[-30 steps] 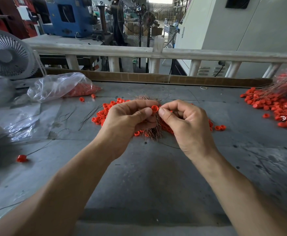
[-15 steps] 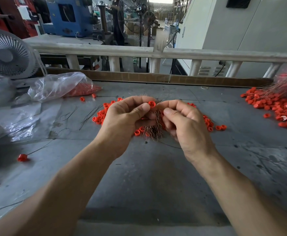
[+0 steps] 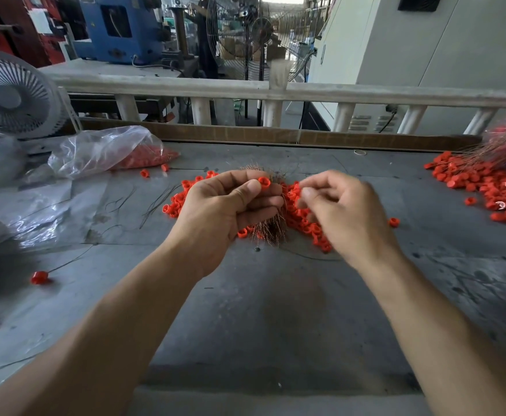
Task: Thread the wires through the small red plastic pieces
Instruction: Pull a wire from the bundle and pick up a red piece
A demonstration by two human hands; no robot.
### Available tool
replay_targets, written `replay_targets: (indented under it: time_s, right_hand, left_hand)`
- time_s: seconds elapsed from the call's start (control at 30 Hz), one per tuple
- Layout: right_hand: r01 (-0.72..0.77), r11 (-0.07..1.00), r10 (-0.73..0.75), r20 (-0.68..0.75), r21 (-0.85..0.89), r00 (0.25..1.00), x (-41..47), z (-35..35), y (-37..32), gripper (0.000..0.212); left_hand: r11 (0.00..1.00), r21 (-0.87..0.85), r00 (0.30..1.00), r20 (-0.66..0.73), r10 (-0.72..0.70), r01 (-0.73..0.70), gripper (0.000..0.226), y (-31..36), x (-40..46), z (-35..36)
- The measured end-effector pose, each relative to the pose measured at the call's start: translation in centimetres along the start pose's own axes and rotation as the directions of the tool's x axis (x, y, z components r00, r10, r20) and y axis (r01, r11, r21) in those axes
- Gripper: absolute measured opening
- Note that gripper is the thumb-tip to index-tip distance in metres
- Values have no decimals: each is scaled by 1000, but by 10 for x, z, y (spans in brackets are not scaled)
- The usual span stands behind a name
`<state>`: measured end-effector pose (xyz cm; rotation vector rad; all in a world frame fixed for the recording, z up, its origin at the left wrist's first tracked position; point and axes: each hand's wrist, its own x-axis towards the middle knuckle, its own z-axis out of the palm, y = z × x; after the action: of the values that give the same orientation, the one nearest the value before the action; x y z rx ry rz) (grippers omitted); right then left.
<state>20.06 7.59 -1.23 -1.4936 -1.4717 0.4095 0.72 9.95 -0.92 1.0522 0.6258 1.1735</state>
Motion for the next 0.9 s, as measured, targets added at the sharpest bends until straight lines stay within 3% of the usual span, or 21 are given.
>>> replay_targets:
  time_s: [0.07, 0.2, 0.3, 0.63, 0.77, 0.83, 0.9]
  right_hand:
    - [-39, 986, 24, -98, -159, 995, 7, -14, 9, 10]
    - [-175, 923, 184, -5, -343, 983, 11, -26, 21, 15]
    - [-189, 912, 226, 61, -365, 972, 10, -23, 21, 19]
    - [-142, 855, 183, 34, -499, 983, 6, -3, 27, 26]
    - [-74, 944, 86, 23, -321, 996, 7, -7, 29, 22]
    - [-24, 998, 25, 5, -63, 1000, 9, -8, 24, 16]
    - [13, 979, -19, 26, 203, 999, 9, -8, 16, 12]
  left_hand:
    - [1000, 9, 1000, -15, -4, 4, 17, -1, 0, 0]
    - [1000, 25, 1000, -27, 3, -2, 15, -2, 0, 1]
    - [1000, 29, 1000, -30, 2, -1, 14, -2, 0, 1]
    - [999, 49, 1000, -24, 2, -1, 15, -3, 0, 1]
    - [998, 59, 1000, -22, 1, 0, 13, -4, 0, 3]
    - [998, 64, 1000, -19, 1, 1, 13, -5, -1, 3]
    - [998, 70, 1000, -17, 0, 1, 12, -6, -1, 3]
